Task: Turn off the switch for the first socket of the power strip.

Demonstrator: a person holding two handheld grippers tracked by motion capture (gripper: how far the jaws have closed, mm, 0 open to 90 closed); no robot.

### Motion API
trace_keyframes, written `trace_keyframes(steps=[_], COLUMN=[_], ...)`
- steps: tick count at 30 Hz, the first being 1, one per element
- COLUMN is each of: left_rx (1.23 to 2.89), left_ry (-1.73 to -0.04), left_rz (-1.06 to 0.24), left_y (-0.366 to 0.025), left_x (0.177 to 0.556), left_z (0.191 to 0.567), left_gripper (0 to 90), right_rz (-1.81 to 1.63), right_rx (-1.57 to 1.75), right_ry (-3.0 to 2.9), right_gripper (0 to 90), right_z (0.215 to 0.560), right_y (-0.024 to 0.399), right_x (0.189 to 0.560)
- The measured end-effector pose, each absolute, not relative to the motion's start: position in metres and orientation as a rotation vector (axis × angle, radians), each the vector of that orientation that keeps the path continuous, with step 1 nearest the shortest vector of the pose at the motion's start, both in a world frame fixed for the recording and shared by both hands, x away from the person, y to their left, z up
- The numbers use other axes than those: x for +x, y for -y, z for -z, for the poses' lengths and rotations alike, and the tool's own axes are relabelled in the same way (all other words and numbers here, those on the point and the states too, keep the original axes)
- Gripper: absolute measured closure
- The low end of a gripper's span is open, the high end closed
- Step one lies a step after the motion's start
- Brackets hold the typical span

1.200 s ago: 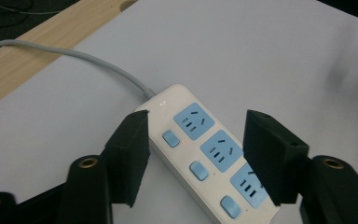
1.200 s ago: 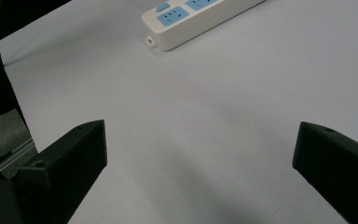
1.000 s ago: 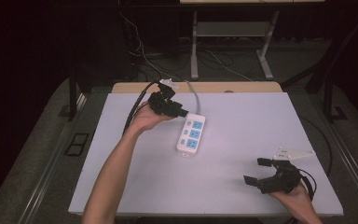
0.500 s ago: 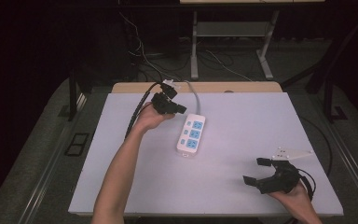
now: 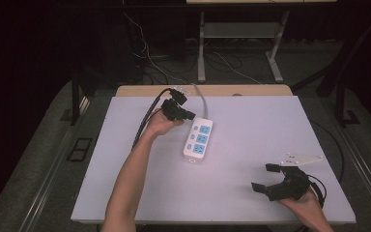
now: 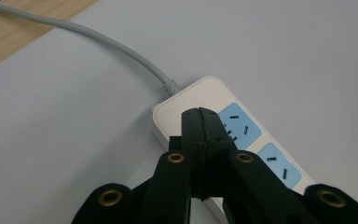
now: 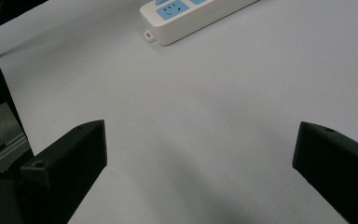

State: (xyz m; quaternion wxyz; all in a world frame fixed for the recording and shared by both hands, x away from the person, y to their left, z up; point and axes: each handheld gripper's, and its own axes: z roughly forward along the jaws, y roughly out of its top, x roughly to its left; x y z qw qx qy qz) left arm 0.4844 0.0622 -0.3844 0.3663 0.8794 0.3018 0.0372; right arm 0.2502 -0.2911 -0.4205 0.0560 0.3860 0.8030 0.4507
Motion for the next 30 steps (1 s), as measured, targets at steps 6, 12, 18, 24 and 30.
trace_keyframes(steps=[6, 12, 18, 24, 30], left_rx=[2.273, 2.285, 2.302, 2.320, 2.346], left_ry=[-0.767, -0.754, -0.743, -0.742, -0.744], left_rz=[-0.076, -0.062, -0.048, -0.053, -0.056], left_y=[-0.058, -0.052, -0.048, -0.046, -0.044], left_x=[0.485, 0.485, 0.484, 0.484, 0.484], left_z=[0.391, 0.396, 0.401, 0.404, 0.408], left_gripper=[89.4, 89.4, 89.4, 89.3, 89.3], right_rz=[-1.357, -1.357, -1.353, -1.350, -1.347], right_rx=[1.165, 1.166, 1.166, 1.163, 1.160], right_ry=[-2.444, -2.446, -2.451, -2.454, -2.456], right_gripper=[2.7, 2.7, 2.7, 2.7, 2.7], right_z=[0.421, 0.421, 0.421, 0.422, 0.422], right_y=[0.290, 0.290, 0.290, 0.289, 0.289], right_x=[0.251, 0.251, 0.251, 0.251, 0.251])
